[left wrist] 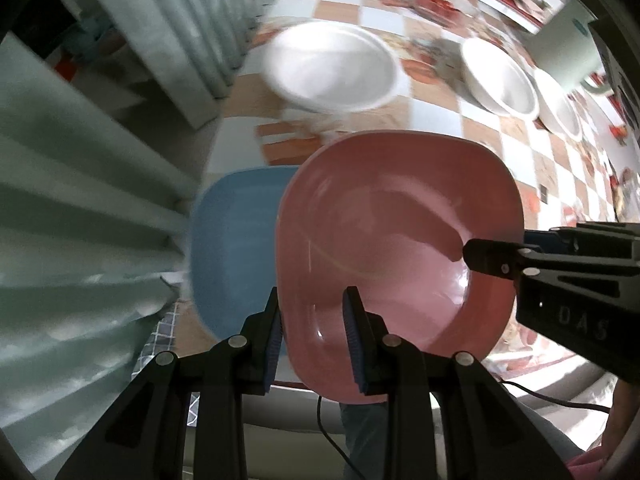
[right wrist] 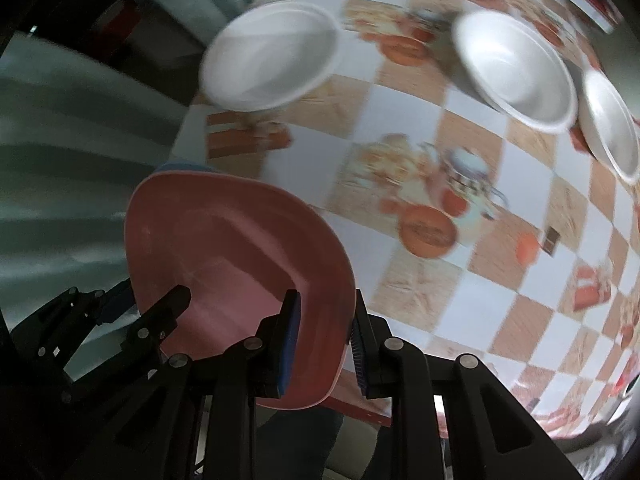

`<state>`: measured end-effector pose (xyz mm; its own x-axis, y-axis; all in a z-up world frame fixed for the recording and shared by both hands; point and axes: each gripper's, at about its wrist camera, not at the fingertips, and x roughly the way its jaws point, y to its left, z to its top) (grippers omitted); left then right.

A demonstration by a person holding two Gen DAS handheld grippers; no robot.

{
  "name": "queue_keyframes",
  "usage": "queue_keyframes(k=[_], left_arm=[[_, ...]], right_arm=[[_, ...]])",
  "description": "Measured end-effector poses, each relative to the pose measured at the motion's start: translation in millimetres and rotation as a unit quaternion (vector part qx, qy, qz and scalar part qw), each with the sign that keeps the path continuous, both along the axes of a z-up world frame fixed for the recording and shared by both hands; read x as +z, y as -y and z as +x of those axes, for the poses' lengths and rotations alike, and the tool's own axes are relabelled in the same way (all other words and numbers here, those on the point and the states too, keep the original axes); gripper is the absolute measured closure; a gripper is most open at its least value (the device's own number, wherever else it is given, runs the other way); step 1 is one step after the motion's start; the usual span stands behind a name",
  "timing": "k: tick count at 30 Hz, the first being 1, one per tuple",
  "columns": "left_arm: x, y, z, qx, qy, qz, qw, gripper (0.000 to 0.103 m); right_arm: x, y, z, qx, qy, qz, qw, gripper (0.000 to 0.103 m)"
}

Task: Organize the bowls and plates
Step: 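Carry the pink plate over the blue and green plate stack, then lower the pink plate onto the blue plate and open both tools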

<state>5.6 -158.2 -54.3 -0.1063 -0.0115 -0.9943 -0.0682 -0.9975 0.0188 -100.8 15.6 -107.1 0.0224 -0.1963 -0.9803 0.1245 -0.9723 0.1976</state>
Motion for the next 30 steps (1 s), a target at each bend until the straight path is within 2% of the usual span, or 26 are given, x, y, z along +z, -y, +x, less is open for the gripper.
queue_keyframes(k=[10,13,30], left_arm=[[-6,48,-2,0.044,0.004,-0.018,0.9989,0.072],[-9,53,-3,0.043,0.006,-0.023,0.9988,0.072],[-25,55,-5,0.034,0.018,-0.029,0.9988,0.072]], right_arm=[[-9,53,-9,0.043,0.005,-0.007,0.999,0.077],[-13,63,-11,0.047,0.007,-0.007,0.999,0.077],[-31,67,-20,0.039,0.027,-0.002,0.999,0.077]])
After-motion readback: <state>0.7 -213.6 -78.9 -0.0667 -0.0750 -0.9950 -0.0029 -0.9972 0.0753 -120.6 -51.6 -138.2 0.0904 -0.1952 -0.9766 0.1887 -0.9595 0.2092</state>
